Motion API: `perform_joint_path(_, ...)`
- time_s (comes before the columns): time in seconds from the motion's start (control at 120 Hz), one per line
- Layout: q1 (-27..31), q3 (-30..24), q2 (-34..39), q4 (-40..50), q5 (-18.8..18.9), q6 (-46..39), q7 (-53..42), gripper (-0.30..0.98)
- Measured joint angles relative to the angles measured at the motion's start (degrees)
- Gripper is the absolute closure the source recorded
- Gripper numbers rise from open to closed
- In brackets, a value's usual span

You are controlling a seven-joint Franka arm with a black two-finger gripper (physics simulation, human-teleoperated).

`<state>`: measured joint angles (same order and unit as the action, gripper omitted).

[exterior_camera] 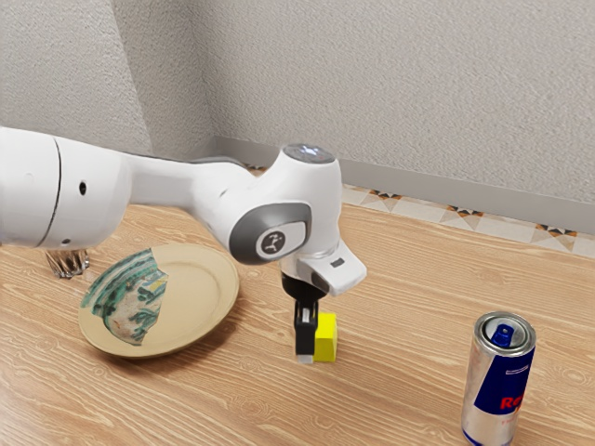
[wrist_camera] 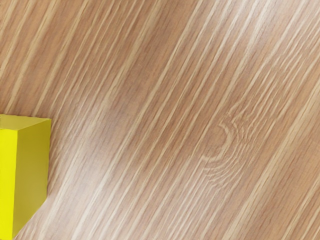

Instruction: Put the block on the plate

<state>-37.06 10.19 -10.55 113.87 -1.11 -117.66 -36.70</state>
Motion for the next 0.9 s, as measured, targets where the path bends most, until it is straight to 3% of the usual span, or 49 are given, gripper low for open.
perform_joint_path(0.9, 12.1, -4.3, -17.2, -13.9, -0.7, -4.4, -8.0, 0.00)
